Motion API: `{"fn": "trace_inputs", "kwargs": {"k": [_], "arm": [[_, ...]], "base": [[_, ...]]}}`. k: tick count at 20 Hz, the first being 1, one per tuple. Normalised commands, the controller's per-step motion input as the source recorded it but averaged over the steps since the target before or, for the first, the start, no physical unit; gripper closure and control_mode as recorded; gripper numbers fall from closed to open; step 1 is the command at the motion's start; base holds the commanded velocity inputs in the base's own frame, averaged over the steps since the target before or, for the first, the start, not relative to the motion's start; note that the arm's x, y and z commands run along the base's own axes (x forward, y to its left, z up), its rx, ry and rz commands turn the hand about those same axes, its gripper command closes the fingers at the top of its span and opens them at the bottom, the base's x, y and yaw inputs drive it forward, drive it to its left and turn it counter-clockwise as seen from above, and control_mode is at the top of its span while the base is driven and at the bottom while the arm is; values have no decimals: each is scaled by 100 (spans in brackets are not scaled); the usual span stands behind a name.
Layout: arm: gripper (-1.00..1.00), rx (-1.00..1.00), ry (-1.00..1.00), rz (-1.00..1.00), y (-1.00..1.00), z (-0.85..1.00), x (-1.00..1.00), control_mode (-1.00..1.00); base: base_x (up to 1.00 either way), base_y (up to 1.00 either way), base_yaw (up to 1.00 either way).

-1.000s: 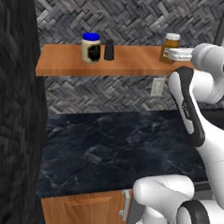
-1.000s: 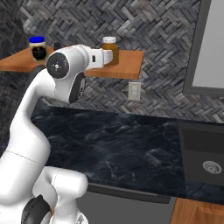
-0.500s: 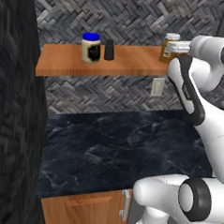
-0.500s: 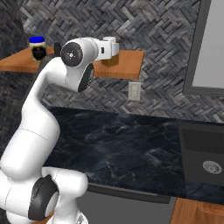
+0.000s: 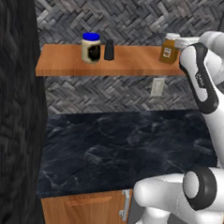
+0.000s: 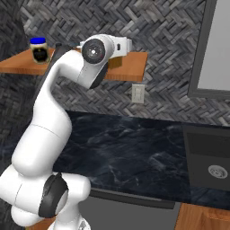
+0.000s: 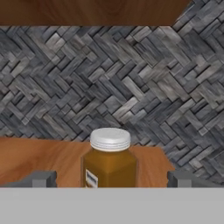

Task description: Collect the turmeric, mayonnaise, and shaker from the cabinet and place them next to the stove.

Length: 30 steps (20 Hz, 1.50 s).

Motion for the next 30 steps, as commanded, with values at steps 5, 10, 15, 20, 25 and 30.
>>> {"fn": "trace_inputs", "kwargs": {"k": [5, 10, 15, 20, 25, 30], "arm": [[-100, 0, 1, 4, 0, 7, 14, -100], [-100, 0, 3, 5, -2, 5, 16, -100], [-100, 0, 1, 5, -5, 0, 5, -100], [-100, 0, 1, 2, 0, 0, 18, -100], [-100, 0, 2, 2, 0, 0, 23, -100], [-100, 0, 7, 1, 0, 0, 27, -100]], "base": [[0, 0, 0], [0, 0, 0], [0, 0, 0], [0, 0, 0], [0, 0, 0], [0, 0, 0]]}}
